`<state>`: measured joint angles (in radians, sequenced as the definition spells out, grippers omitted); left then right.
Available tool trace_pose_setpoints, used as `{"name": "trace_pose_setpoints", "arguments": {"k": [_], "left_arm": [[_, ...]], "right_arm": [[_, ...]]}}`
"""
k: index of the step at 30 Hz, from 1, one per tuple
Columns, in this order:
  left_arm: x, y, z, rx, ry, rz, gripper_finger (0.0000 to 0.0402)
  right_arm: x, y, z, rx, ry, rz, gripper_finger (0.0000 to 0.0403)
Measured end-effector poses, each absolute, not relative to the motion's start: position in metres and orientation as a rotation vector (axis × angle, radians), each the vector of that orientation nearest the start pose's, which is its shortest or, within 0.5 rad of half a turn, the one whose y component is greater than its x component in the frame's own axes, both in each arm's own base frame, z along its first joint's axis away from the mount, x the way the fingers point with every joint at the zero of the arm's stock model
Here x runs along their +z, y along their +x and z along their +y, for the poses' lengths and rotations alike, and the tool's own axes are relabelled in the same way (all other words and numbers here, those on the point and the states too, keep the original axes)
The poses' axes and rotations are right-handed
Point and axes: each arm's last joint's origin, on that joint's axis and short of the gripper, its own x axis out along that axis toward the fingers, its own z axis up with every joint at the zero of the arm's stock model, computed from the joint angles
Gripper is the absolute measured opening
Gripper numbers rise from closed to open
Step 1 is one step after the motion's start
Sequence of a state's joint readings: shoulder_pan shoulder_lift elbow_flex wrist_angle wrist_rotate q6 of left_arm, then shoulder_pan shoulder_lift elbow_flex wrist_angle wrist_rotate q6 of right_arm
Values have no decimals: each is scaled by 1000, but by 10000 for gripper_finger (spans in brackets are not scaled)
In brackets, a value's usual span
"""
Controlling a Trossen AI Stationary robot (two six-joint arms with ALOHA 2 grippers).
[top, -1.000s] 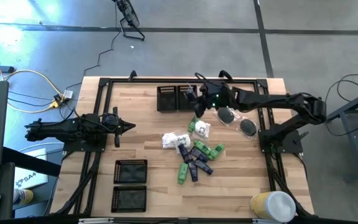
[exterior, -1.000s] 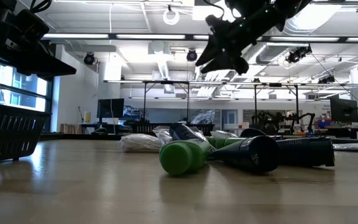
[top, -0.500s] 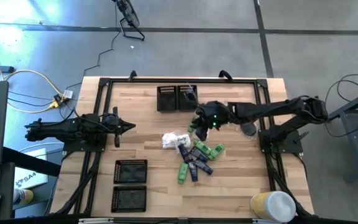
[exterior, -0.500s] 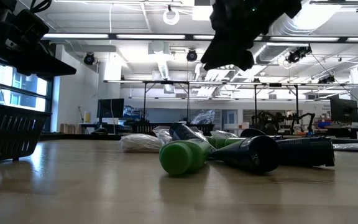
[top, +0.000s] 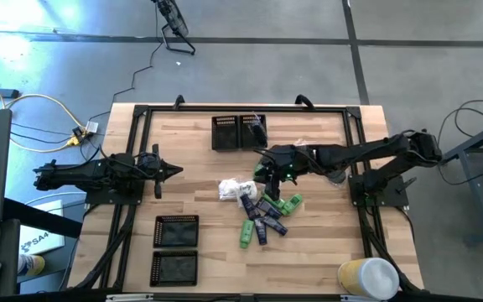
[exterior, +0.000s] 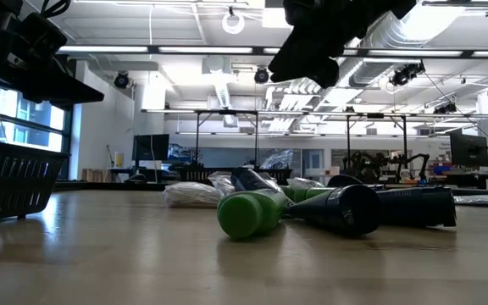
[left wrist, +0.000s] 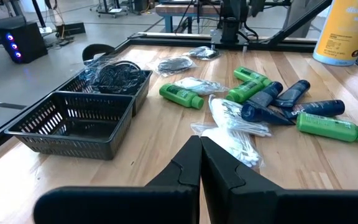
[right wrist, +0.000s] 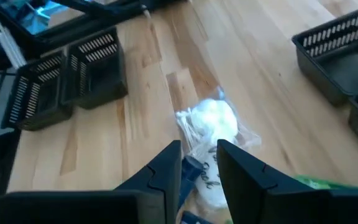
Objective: Pick & Place Travel size toiletries
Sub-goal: Put the white cotton pack into the top middle basket
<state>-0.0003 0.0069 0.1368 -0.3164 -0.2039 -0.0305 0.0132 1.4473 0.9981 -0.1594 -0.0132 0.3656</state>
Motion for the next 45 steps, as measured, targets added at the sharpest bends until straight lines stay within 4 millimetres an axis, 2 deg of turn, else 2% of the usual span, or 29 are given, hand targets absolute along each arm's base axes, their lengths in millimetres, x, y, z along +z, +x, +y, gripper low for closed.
{"name": "trace_pose_setpoints", "arguments": {"k": [5,11,16,22,26,31,34,37,42,45], "left_arm": [[179,86,6,206,-11,183,0],[179,86,6,205,-13,183,0],[179,86,6,205,-38,181,0],[179,86,6,205,-38,181,0],[179,86,6,206,-38,181,0],[179,86,6,206,-39,180,0],[179,86,6,207,-38,180,0],[179,86,6,209,-38,181,0],[179,86,6,209,-37,181,0],[179,86,6,209,-36,181,0]], "right_arm": [[267,319,7,-58,436,500,95],[269,320,19,-79,419,470,79],[267,316,36,-162,389,486,51],[280,317,64,-330,310,563,24],[265,326,77,-405,219,635,19],[229,338,85,-412,154,751,20],[214,344,85,-441,189,789,41],[204,346,85,-474,237,814,83],[195,348,87,-518,271,816,170],[191,347,85,-576,294,812,198]]}}
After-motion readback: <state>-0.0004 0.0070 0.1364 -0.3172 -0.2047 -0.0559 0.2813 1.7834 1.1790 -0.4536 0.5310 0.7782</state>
